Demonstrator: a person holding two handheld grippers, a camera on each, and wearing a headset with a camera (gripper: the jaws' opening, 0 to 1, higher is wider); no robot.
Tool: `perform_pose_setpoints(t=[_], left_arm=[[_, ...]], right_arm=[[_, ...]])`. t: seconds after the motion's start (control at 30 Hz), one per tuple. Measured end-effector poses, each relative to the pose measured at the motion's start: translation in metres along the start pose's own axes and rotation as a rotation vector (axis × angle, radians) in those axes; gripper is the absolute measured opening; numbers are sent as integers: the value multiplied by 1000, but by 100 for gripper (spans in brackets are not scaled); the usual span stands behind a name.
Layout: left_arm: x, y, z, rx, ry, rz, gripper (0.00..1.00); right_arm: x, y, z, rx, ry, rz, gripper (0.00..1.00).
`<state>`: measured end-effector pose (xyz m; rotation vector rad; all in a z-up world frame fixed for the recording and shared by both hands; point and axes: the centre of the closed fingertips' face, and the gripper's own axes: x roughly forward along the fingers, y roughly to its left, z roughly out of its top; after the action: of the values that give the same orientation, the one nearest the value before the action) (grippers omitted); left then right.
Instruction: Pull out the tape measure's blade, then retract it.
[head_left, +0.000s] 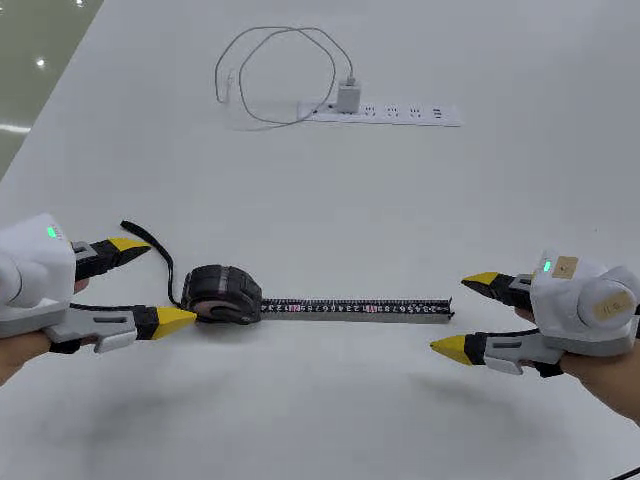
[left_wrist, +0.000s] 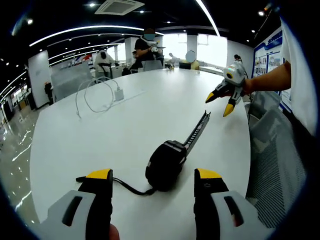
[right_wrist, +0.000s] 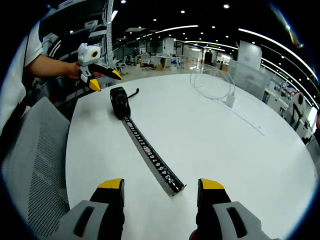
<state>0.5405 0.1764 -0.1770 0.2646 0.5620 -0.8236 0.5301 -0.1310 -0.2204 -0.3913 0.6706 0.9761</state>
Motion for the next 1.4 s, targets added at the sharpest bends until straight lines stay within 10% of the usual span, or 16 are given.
perform_pose_setpoints(t=[1.4], left_arm=[[-48,-39,-45,-176,21,68,79]], right_arm=[[-53,25,-28,79,-4,-91,73]])
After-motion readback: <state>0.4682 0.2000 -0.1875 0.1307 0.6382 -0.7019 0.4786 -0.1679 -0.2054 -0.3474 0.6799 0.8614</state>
